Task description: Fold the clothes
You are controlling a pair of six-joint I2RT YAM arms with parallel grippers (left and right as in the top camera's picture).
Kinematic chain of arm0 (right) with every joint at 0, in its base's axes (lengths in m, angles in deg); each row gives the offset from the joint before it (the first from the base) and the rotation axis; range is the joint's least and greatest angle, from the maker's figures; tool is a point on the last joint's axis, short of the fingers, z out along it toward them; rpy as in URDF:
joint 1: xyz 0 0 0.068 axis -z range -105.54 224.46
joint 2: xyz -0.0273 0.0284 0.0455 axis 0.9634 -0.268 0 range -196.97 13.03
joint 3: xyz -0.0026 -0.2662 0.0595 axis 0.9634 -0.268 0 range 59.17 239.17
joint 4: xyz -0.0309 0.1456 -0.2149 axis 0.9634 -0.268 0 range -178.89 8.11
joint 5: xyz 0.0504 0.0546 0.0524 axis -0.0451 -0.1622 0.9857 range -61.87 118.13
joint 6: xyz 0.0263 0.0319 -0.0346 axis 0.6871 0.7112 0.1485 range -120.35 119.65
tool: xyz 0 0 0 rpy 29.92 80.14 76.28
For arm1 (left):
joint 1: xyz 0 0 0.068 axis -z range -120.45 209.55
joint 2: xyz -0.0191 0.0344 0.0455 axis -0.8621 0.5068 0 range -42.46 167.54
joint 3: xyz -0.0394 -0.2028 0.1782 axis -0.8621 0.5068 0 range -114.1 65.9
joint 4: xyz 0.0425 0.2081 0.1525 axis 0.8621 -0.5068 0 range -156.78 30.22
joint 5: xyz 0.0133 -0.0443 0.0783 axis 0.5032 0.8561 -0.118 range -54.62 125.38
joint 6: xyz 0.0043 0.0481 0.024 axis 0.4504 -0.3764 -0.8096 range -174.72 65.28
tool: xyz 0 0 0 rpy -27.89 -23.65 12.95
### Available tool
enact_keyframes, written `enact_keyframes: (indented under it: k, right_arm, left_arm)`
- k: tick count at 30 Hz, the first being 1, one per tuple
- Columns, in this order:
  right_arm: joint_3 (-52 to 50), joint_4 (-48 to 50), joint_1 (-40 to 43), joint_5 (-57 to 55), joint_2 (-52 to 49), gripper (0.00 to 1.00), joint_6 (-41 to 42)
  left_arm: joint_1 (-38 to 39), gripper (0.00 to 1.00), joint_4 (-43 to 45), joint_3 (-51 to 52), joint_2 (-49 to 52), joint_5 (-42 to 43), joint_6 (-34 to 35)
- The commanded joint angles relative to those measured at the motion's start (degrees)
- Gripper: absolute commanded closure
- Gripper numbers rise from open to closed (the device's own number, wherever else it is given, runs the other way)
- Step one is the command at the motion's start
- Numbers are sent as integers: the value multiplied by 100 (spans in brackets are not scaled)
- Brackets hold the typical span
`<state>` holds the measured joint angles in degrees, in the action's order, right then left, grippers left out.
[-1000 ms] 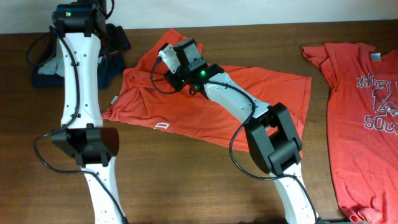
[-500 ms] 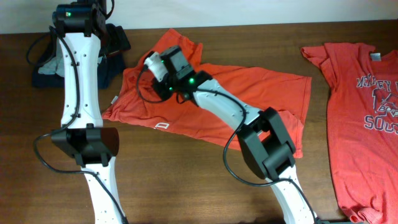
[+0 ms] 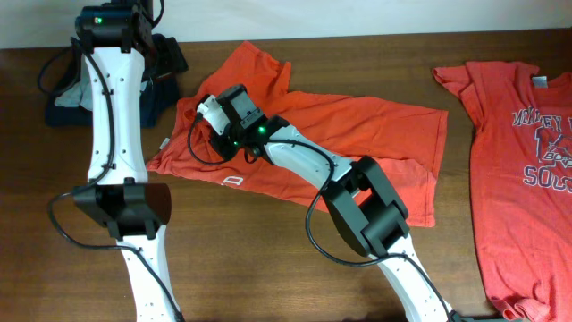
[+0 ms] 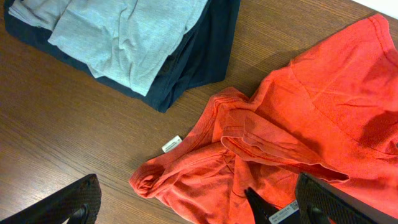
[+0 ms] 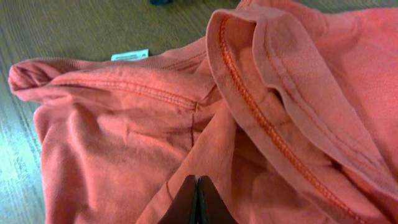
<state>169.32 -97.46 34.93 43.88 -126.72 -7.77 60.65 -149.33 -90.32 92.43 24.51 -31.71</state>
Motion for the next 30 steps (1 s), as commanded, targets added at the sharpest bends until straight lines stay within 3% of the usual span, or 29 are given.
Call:
enact_keyframes:
  k: [1, 30]
  right_arm:
    - [122, 175, 17, 9, -116, 96, 68]
    - [109, 1154, 407, -1047, -474, 96, 68]
  left_arm:
    - [-4, 1, 4, -9, -24, 42, 11]
    - [-4, 1, 7, -9, -24, 42, 11]
